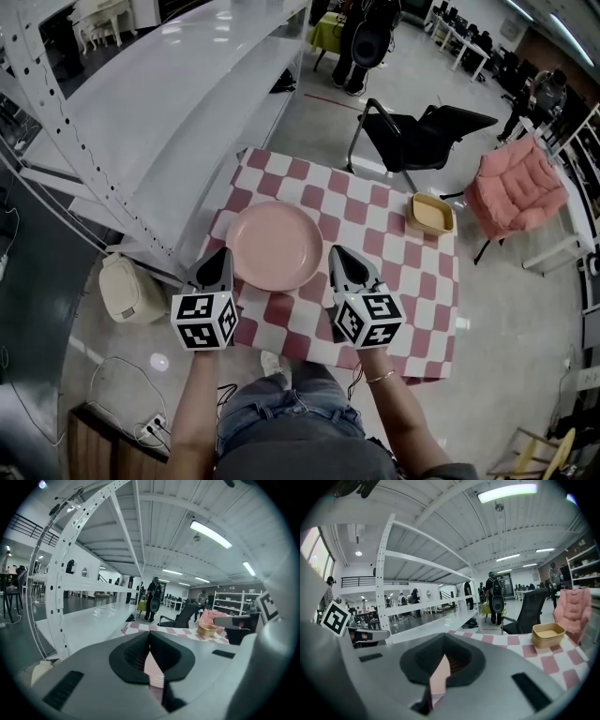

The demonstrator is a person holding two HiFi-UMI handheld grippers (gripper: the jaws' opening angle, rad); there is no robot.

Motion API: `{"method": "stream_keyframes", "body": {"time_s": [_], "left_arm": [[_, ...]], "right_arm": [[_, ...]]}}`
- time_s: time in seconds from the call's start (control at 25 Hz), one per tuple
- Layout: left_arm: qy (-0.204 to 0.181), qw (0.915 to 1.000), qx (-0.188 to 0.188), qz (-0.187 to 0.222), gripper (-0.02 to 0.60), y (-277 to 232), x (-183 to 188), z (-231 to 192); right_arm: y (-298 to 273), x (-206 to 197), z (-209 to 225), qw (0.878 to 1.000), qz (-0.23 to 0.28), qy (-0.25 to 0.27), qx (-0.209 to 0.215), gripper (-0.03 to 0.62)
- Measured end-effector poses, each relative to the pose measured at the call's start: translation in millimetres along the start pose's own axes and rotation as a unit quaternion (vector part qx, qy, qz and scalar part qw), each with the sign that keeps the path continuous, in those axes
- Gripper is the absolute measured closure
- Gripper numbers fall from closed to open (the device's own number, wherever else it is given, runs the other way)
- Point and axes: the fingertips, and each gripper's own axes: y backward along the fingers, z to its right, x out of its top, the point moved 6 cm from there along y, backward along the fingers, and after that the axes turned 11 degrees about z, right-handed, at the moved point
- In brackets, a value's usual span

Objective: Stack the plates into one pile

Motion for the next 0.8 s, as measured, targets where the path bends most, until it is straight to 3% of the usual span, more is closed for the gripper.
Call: {"method": "stream_keyframes", "body": {"time_s": [0.64,0.8], "left_arm": [[0.005,0.9994,0.021,0.027,0.565,32,9,22],[-0.008,0.9990,0.031,0.031,0.565,46,10,33]], "right_arm": [[28,15,-9,0.999,0.035,0.007,0.040,0.586],[40,12,-6,0.998,0.033,0.006,0.047,0.586]]}}
